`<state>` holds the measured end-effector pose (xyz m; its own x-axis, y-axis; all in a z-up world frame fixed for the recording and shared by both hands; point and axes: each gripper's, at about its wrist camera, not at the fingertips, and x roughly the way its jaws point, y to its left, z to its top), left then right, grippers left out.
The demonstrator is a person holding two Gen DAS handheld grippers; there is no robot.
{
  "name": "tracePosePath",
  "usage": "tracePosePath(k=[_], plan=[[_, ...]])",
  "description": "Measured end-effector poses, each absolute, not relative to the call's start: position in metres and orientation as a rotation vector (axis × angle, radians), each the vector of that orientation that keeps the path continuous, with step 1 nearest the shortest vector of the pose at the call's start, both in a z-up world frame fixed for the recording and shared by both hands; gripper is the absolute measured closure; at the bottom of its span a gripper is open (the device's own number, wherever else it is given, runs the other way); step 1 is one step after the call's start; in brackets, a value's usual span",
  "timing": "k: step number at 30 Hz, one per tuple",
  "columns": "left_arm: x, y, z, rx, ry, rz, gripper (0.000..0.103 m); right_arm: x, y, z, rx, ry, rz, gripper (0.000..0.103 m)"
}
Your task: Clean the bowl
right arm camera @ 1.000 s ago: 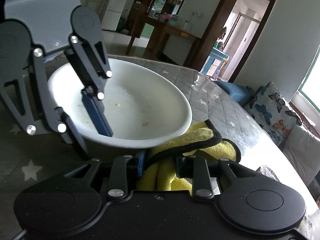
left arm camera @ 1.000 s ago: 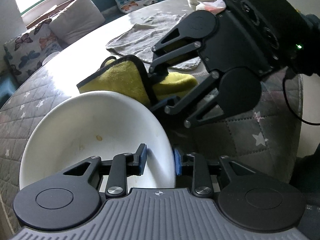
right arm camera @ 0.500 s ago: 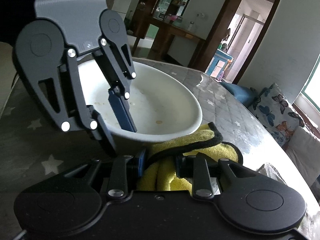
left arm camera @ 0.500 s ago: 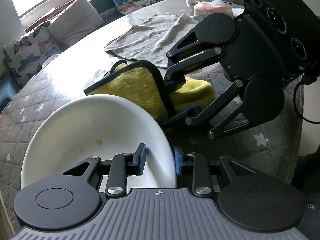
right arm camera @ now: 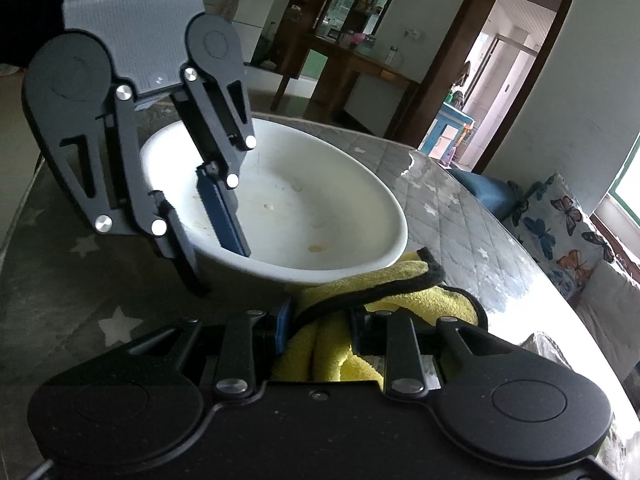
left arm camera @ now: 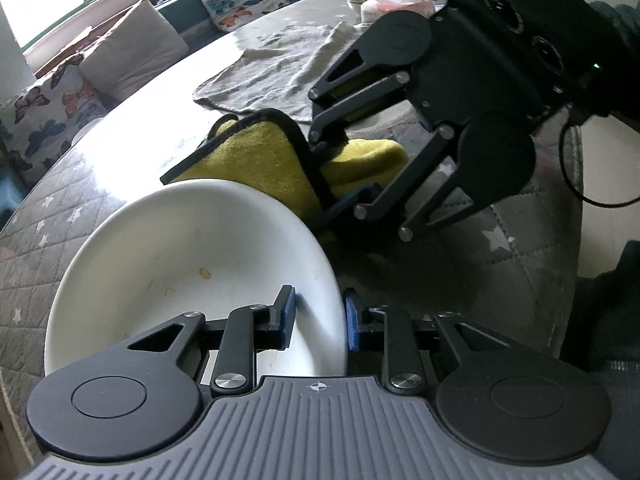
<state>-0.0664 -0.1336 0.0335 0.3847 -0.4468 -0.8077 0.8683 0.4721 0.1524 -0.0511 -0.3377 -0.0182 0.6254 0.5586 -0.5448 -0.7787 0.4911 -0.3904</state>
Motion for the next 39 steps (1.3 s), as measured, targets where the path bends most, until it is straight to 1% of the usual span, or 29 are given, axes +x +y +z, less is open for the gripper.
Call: tracePosePath(k=[21,34,39], plan=[[-0.071,-0.122,0.031,0.637,0.792,-0.948,0.077,-0.017,-0.329,-0.020,-0.698,0.346,0.829,0.073],[-0.060,-0.140,0.033,0.587,0.822,-0.868,0.073,-0.029,-0.328,-0.021,-0.689,0.352,0.834,0.073],[-0.057,-0.146,0.033,0.594,0.817,-0.854,0.073,-0.035,-0.327,-0.021,-0.687,0.352,0.837,0.073]])
